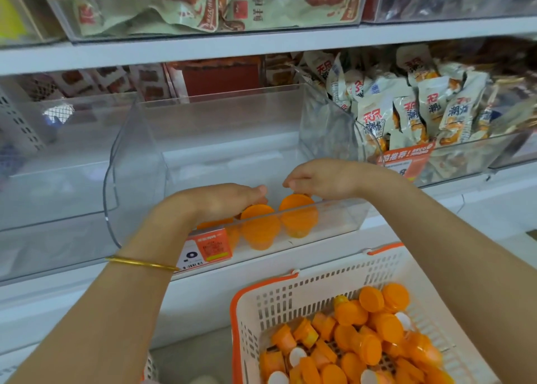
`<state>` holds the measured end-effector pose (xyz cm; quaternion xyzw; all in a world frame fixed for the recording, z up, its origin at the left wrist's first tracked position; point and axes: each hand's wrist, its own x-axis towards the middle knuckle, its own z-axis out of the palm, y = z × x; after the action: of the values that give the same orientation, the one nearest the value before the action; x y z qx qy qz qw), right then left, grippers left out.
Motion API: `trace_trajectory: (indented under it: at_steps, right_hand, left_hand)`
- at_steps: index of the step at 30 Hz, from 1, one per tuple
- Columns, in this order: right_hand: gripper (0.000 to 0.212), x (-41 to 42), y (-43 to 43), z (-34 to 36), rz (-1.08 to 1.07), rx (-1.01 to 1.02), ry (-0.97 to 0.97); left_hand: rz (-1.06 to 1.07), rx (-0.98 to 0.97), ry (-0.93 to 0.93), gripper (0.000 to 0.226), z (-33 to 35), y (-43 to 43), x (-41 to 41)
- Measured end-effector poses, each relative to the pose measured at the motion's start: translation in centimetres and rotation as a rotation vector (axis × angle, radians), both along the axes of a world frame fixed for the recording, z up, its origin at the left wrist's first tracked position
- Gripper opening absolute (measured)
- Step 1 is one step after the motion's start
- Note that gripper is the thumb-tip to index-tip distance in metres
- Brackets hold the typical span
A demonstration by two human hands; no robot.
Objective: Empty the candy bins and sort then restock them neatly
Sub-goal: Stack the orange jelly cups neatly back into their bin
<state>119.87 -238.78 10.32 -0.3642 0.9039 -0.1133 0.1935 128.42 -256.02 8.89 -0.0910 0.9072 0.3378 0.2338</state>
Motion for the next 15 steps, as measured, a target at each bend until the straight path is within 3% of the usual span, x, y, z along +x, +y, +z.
trace_trajectory:
  at_steps: [3,5,7,9,11,13,15]
  right_hand:
    - [0.033,0.9,1.7,1.3,-0.068,-0.197,0.175]
    - [0.026,2.6,3.7,2.1,-0.19,-0.566,0.18]
    - [0.02,5.3,6.0,2.1,-0.284,-0.936,0.116]
    - [0.017,7.4,8.5,0.4,-0.351,-1.048,0.089]
    - [0.015,8.7,10.7,-2.8,-0.456,-0.975,-0.01]
    - [0.014,8.4,12.6,-7.4,-0.584,-0.736,-0.103]
    - [0.019,6.9,14.2,-12.4,-0.621,-0.373,-0.095]
  left_hand:
    - [0.059,-0.017,0.401,0.041,0.6,2.1,0.9]
    - [0.137,0.073,0.723,0.03,1.4,4.0,2.3]
    - [0.1,0.193,0.863,0.023,1.8,6.0,3.7]
    - [-0.035,0.287,0.798,0.02,0.6,7.8,4.6]
    - [-0.193,0.298,0.573,0.017,-1.5,9.3,4.9]
    - [-0.377,0.169,0.352,0.02,-4.3,10.5,4.3]
    - [-0.537,-0.008,0.186,0.027,-7.7,11.5,3.4]
